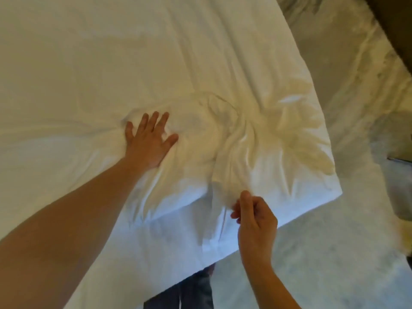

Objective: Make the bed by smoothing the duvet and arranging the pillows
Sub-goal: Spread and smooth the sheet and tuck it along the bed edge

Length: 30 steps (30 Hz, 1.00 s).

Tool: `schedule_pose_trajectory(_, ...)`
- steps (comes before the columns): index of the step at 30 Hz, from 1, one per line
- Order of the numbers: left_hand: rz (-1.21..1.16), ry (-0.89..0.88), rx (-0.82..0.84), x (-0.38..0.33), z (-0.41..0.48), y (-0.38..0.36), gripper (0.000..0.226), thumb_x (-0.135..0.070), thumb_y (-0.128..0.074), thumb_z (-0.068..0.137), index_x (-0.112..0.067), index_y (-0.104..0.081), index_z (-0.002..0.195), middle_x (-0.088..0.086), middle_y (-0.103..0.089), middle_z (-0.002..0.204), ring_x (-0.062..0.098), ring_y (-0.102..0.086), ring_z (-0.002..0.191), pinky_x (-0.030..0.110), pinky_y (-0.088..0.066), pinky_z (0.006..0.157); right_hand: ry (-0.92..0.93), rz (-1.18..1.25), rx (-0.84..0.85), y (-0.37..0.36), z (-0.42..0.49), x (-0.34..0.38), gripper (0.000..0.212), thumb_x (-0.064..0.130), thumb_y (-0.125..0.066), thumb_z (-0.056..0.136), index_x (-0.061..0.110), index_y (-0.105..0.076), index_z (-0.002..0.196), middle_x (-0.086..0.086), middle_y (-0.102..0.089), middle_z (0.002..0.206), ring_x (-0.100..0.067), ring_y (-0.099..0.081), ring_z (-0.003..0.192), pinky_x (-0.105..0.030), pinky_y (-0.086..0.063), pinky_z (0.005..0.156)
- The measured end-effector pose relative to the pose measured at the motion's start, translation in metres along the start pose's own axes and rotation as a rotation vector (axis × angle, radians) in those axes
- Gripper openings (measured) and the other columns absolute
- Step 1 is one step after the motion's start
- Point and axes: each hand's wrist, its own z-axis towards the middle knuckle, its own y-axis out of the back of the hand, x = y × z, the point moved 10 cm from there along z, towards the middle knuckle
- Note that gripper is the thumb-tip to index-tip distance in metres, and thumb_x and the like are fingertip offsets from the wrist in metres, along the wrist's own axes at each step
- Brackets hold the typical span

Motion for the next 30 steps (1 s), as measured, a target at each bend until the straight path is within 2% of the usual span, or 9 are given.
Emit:
schedule_pose_trajectory(4,-0.001,0.013,0.052,0.001,-0.006,0.000,0.072,-0.071,-0.026,0.097,-0.041,-0.009,0.160,-0.004,-0.013,0.171,0.023,-0.010,0.157,0.059,-0.004,0.121,-0.934,0.723,0.198,-0.049,-0.080,-0.137,0.101,0.085,-0.048,0.077,-0.005,-0.062,0.121,-0.024,-0.072,0.120,-0.036,-0.070,0.112,-0.050,-0.053,0.097)
schedule_pose_trajectory(6,0.012,0.025,0.052,0.001,-0.011,0.002,0.072,-0.071,-0.025,0.097,-0.040,-0.008,0.160,-0.003,-0.013,0.171,0.024,-0.009,0.157,0.059,-0.005,0.122,-1.111,1.132,0.309,-0.078,-0.098,-0.142,0.122,0.092,-0.050,0.070,-0.009,-0.045,0.139,-0.031,-0.049,0.147,-0.042,-0.046,0.140,-0.052,-0.039,0.113)
schedule_pose_trajectory(8,0.014,0.036,0.062,0.000,-0.013,0.002,0.072,-0.070,-0.025,0.097,-0.039,-0.006,0.160,-0.002,-0.011,0.171,0.024,-0.007,0.157,0.059,-0.004,0.122,-1.173,1.433,0.301,-0.094,-0.093,-0.128,0.135,0.088,-0.064,0.063,-0.014,-0.035,0.147,-0.032,-0.044,0.151,-0.040,-0.038,0.145,-0.046,-0.031,0.120)
schedule_pose_trajectory(11,0.034,0.033,0.081,-0.003,-0.021,0.000,0.073,-0.069,-0.024,0.098,-0.037,-0.005,0.161,-0.002,-0.008,0.171,0.025,-0.004,0.157,0.059,-0.003,0.122,-1.168,1.657,0.057,-0.095,-0.069,-0.120,0.122,0.070,-0.089,0.049,0.005,-0.049,0.143,-0.021,-0.065,0.132,-0.032,-0.060,0.125,-0.036,-0.042,0.112)
schedule_pose_trajectory(14,0.034,0.048,0.093,0.004,-0.026,-0.002,0.072,-0.068,-0.024,0.099,-0.037,-0.005,0.161,-0.002,-0.008,0.171,0.025,-0.003,0.157,0.059,-0.001,0.122,-1.134,1.678,-0.201,-0.083,-0.051,-0.126,0.101,0.069,-0.091,0.051,0.020,-0.061,0.134,-0.002,-0.069,0.123,-0.021,-0.065,0.109,-0.032,-0.050,0.096)
schedule_pose_trajectory(21,0.041,0.034,0.095,0.001,-0.034,-0.006,0.071,-0.070,-0.022,0.099,-0.041,-0.003,0.160,-0.005,-0.005,0.171,0.022,-0.002,0.158,0.057,0.000,0.122,-0.963,1.623,-0.292,-0.009,-0.021,-0.106,0.056,0.059,-0.080,0.079,0.025,-0.064,0.121,-0.001,-0.066,0.112,-0.026,-0.061,0.095,-0.032,-0.058,0.058)
schedule_pose_trajectory(23,0.042,0.027,0.086,0.001,-0.032,-0.005,0.071,-0.071,-0.021,0.098,-0.040,-0.003,0.160,-0.004,-0.006,0.171,0.023,-0.004,0.157,0.059,-0.002,0.121,-0.836,1.428,-0.342,0.034,-0.015,-0.102,0.048,0.055,-0.074,0.088,0.030,-0.061,0.127,0.000,-0.067,0.112,-0.025,-0.063,0.099,-0.031,-0.059,0.060)
schedule_pose_trajectory(27,0.023,0.020,0.082,0.002,-0.033,-0.002,0.073,-0.074,-0.018,0.096,-0.040,-0.004,0.160,-0.002,-0.011,0.171,0.025,-0.008,0.157,0.060,-0.005,0.120,-0.549,0.959,-0.633,0.150,0.005,-0.069,0.044,0.051,-0.079,0.082,0.033,-0.058,0.115,0.003,-0.069,0.111,-0.023,-0.068,0.104,-0.041,-0.058,0.092)
schedule_pose_trajectory(30,0.019,0.003,0.067,0.000,-0.039,0.004,0.076,-0.075,-0.013,0.093,-0.040,-0.006,0.160,-0.001,-0.016,0.170,0.028,-0.013,0.156,0.060,-0.009,0.119,-0.331,0.718,-0.756,0.230,0.043,-0.004,0.047,0.030,-0.080,0.081,0.024,-0.054,0.120,-0.004,-0.066,0.109,-0.026,-0.069,0.097,-0.047,-0.059,0.086)
